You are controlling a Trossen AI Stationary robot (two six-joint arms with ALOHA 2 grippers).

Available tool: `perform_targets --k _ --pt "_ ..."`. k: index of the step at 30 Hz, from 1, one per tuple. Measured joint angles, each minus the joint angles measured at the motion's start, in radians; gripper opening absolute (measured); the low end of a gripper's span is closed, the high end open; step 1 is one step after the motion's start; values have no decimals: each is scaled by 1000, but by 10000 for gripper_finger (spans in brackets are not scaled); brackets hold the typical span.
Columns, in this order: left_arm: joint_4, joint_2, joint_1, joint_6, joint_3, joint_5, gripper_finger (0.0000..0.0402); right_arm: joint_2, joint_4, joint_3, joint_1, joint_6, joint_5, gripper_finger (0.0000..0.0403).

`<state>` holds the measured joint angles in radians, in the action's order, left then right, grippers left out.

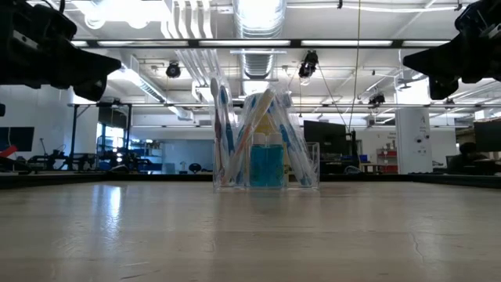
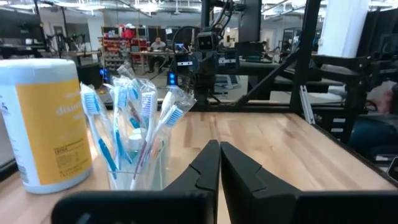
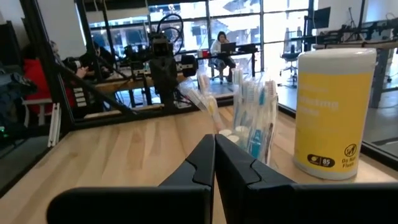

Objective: Pick & Place toothbrushing station
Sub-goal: Return to Home Position

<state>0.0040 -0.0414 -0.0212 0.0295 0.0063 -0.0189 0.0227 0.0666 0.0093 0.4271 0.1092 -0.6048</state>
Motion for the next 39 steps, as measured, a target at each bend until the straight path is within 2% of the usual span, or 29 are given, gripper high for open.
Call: perform_targets --k 39 --pt "3 -1 0 31 5 -5 19 1 1 0 0 -12 2 8"
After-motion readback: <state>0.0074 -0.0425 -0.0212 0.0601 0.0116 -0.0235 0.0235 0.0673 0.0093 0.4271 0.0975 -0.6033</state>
